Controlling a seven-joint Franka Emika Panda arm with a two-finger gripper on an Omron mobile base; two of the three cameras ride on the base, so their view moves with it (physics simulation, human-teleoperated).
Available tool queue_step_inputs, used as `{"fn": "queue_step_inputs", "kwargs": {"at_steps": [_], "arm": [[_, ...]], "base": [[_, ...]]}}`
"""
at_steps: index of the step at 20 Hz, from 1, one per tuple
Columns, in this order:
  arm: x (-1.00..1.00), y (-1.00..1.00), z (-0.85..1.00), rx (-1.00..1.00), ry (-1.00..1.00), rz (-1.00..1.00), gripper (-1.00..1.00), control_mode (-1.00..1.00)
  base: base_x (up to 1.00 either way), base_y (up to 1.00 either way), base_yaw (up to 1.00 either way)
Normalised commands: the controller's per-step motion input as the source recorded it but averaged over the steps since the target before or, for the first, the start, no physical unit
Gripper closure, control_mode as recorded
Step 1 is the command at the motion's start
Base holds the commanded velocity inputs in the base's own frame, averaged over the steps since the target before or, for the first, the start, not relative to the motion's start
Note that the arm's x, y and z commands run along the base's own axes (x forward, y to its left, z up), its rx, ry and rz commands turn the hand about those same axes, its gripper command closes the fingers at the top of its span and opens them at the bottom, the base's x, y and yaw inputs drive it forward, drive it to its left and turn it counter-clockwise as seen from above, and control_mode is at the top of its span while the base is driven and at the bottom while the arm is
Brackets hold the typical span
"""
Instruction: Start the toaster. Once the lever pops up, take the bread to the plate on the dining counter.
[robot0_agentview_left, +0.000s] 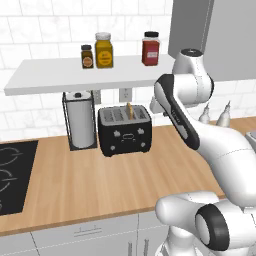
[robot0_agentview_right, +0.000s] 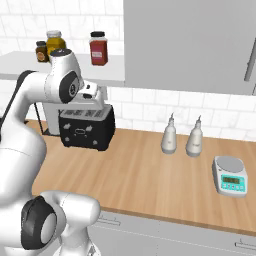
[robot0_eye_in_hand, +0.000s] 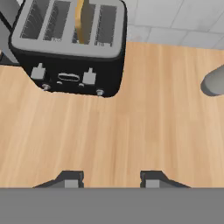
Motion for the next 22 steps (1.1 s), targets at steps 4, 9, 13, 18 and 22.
{"fn": "queue_step_inputs", "kwargs": {"at_steps": [4, 9, 13, 18, 22], "arm": [[0.0, 0.0, -0.06, 0.03, 0.02, 0.0, -1.0, -1.0], [0.02, 0.07, -0.09, 0.11, -0.01, 0.0, -1.0, -1.0], [0.16, 0.1, -0.39, 0.08, -0.06, -0.03, -1.0, -1.0], [0.19, 0.01, -0.63, 0.0, -0.18, -0.08, -1.0, -1.0], [0.28, 0.0, -0.61, 0.0, -0.14, -0.1, -1.0, -1.0]], "base": [[0.0, 0.0, 0.0], [0.0, 0.0, 0.0], [0.0, 0.0, 0.0], [0.0, 0.0, 0.0], [0.0, 0.0, 0.0]]}}
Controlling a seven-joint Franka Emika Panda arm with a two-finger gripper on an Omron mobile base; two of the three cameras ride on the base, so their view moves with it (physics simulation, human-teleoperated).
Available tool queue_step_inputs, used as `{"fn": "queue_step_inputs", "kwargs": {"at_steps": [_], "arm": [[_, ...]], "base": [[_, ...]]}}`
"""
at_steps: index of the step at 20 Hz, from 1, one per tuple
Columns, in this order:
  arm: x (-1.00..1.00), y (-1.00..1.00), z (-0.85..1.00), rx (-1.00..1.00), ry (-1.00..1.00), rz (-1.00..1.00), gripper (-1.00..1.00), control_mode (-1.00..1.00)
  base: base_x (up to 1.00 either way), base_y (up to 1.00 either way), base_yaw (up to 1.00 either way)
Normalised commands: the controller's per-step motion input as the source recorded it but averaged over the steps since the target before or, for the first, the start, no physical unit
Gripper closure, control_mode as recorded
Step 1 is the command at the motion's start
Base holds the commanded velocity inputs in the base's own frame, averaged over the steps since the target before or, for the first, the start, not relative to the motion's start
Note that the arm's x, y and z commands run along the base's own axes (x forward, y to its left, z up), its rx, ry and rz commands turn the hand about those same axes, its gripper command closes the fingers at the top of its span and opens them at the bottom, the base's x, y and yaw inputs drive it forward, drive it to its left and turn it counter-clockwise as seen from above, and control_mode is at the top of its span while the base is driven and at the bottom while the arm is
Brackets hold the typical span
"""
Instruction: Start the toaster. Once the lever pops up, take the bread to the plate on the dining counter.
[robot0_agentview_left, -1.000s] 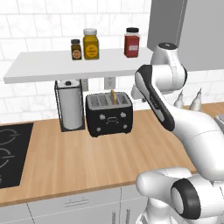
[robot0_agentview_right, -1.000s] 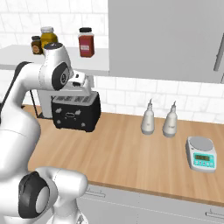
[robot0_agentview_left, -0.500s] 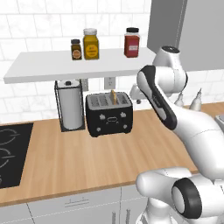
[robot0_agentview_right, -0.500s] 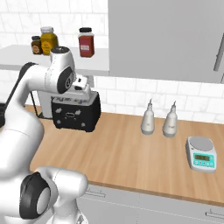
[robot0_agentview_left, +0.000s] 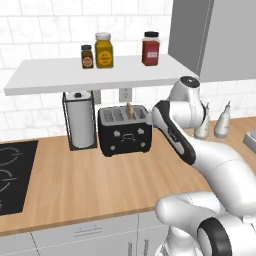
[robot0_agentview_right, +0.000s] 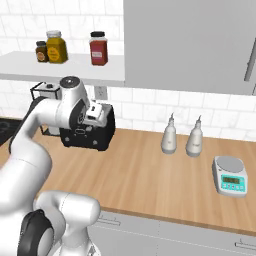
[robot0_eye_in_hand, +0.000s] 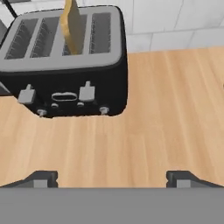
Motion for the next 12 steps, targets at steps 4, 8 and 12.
{"fn": "queue_step_inputs", "kwargs": {"at_steps": [4, 8, 12], "arm": [[0.32, 0.0, -0.5, 0.0, -0.04, -0.08, -1.0, -1.0], [0.36, 0.08, -0.39, 0.0, 0.0, -0.05, -1.0, -1.0], [0.35, 0.06, -0.17, 0.03, 0.0, -0.05, -1.0, -1.0]], "base": [[0.0, 0.0, 0.0], [0.0, 0.0, 0.0], [0.0, 0.0, 0.0]]}}
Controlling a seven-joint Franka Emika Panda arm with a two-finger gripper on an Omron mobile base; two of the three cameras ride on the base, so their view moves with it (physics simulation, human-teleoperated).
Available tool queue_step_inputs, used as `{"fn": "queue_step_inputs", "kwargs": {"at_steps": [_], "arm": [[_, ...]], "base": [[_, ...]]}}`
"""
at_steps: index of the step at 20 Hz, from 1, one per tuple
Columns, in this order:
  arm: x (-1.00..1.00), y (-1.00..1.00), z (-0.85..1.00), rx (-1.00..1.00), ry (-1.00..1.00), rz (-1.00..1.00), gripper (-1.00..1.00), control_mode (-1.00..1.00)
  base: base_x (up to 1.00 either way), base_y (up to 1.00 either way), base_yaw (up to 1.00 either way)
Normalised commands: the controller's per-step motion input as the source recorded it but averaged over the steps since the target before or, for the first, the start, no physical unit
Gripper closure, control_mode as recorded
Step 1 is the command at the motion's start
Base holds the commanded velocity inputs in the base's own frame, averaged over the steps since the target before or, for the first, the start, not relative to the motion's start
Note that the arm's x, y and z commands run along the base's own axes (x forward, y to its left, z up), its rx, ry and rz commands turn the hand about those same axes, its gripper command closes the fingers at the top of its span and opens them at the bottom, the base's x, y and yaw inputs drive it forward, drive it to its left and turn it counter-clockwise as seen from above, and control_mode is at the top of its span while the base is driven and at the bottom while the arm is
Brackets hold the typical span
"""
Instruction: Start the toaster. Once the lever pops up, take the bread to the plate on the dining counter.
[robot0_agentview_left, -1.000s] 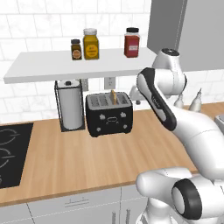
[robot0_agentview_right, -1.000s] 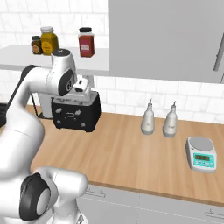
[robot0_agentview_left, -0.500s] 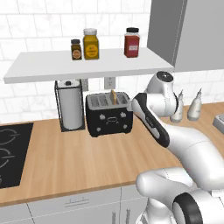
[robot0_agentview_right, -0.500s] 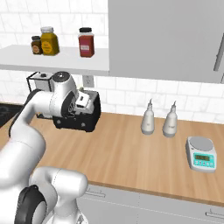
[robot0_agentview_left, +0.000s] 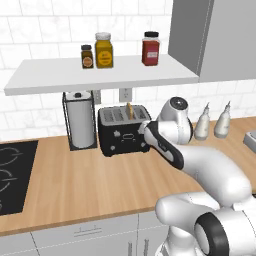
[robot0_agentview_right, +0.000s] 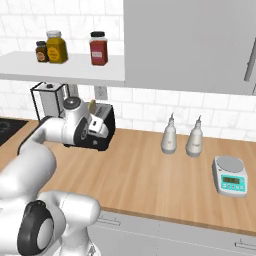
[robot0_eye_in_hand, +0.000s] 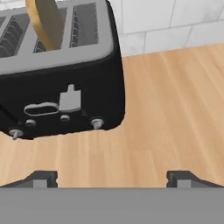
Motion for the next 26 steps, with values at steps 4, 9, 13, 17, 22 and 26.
{"fn": "queue_step_inputs", "kwargs": {"at_steps": [4, 9, 13, 17, 22, 26], "arm": [[0.34, 0.08, -0.05, 0.04, 0.0, -0.06, -1.0, -1.0], [0.34, 0.0, -0.08, 0.04, 0.0, -0.05, -1.0, -1.0], [0.26, 0.0, -0.17, 0.01, 0.0, -0.04, -1.0, -1.0], [0.19, 0.0, -0.17, 0.0, 0.0, -0.04, -1.0, -1.0], [0.15, 0.0, -0.13, 0.0, 0.0, -0.03, -1.0, -1.0], [0.13, 0.01, -0.14, 0.01, 0.0, -0.03, -1.0, -1.0]], "base": [[0.0, 0.0, 0.0], [0.0, 0.0, 0.0], [0.0, 0.0, 0.0], [0.0, 0.0, 0.0], [0.0, 0.0, 0.0], [0.0, 0.0, 0.0]]}}
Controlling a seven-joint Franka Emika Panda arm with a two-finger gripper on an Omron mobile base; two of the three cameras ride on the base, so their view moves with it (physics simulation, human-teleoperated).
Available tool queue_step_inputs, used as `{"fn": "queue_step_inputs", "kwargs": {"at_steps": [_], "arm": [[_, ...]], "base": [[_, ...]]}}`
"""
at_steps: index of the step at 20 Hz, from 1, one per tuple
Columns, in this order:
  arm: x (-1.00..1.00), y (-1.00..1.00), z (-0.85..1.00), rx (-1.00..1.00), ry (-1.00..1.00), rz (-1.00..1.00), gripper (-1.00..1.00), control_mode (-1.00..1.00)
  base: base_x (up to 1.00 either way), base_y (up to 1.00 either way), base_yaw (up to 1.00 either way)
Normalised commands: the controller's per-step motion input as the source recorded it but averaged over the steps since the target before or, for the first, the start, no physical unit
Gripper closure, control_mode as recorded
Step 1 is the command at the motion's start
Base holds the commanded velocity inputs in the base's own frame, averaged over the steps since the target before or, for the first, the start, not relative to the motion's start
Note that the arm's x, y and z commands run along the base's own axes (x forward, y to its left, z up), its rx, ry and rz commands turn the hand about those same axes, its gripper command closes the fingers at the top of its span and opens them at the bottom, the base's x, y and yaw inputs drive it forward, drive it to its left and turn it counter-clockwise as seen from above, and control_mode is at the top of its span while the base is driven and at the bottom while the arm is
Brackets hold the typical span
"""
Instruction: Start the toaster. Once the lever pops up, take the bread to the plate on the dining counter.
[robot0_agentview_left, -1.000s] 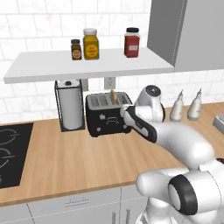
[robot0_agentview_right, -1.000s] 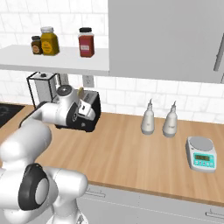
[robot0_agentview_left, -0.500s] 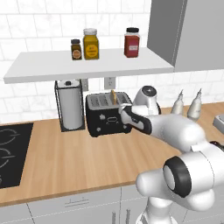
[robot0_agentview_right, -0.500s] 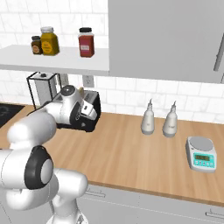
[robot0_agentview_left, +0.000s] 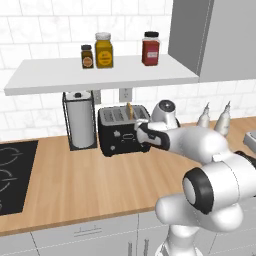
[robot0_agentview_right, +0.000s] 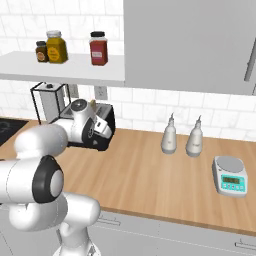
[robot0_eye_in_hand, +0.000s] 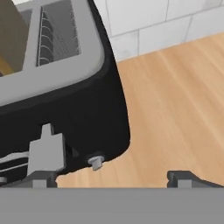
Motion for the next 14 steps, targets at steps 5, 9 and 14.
{"fn": "queue_step_inputs", "kwargs": {"at_steps": [5, 9, 14], "arm": [[0.13, 0.02, -0.14, 0.01, 0.0, -0.02, -1.0, -1.0], [0.1, 0.03, -0.13, 0.02, 0.0, -0.01, -1.0, -1.0], [0.06, 0.03, -0.2, 0.02, 0.0, -0.01, -1.0, -1.0]], "base": [[0.0, 0.0, 0.0], [0.0, 0.0, 0.0], [0.0, 0.0, 0.0]]}}
